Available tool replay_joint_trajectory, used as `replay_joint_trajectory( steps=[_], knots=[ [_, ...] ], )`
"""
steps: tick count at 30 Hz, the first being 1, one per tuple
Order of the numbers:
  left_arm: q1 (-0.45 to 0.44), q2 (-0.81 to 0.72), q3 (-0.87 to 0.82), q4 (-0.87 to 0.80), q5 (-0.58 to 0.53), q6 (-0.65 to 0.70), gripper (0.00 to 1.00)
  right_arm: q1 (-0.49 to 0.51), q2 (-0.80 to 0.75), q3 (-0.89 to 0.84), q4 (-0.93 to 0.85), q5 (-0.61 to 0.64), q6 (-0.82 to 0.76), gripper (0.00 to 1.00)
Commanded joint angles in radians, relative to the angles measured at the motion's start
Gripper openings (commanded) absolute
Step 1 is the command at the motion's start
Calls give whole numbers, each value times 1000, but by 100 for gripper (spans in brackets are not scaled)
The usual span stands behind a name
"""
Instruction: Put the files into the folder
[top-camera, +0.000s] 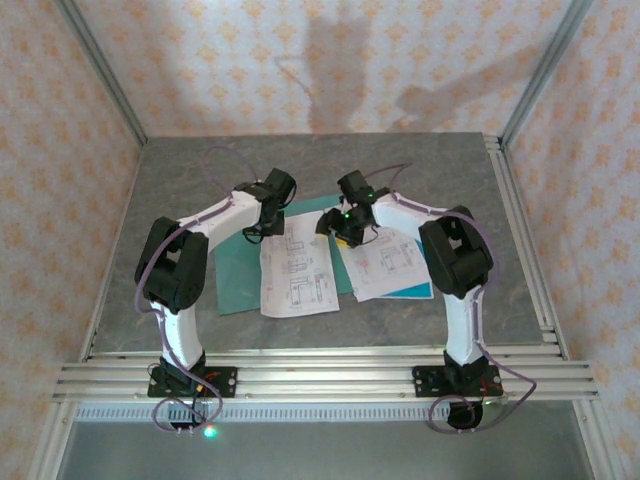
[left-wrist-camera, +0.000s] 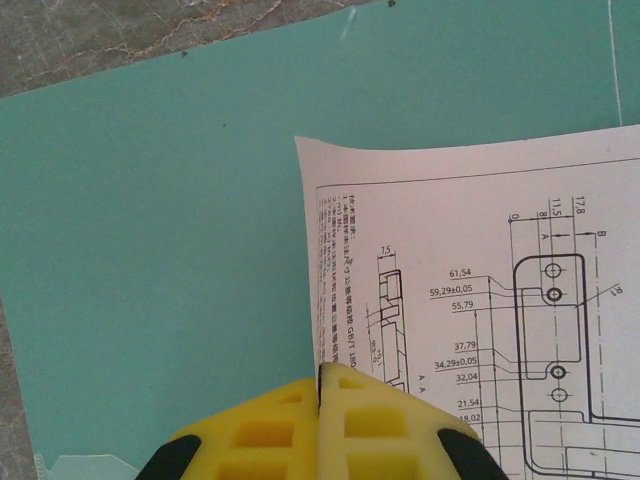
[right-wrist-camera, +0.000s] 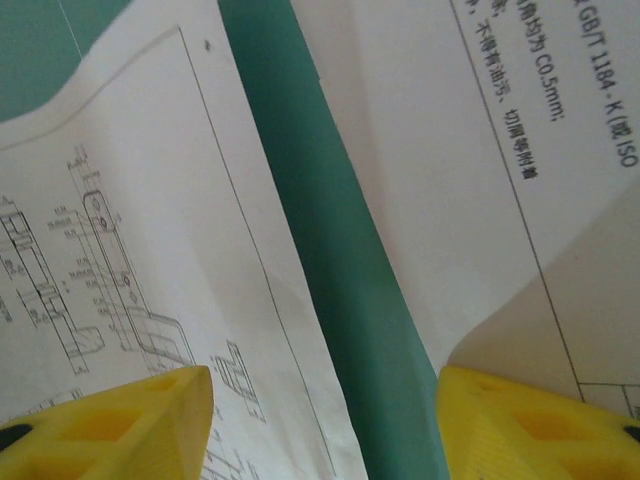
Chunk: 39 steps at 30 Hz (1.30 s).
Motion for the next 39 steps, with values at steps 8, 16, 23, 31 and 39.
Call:
replay_joint_trajectory(
  steps=[8, 16, 23, 31, 39],
  knots=[
    [-2, 56, 31, -29, -26, -13, 0, 30, 44, 79, -12, 11, -2, 58],
    [-3, 62, 31, -31, -28, -8, 0, 33, 7, 49, 5, 16, 7, 54],
    [-1, 66, 37, -35, -31, -6, 0, 32, -80, -20, 70, -5, 35, 52],
    [-2, 80, 59, -51, -28, -1, 0, 32, -122, -65, 113, -56, 36, 49],
    [-3, 87, 73, -56, -19, -1, 0, 33, -91, -68, 118, -91, 18, 41]
  ],
)
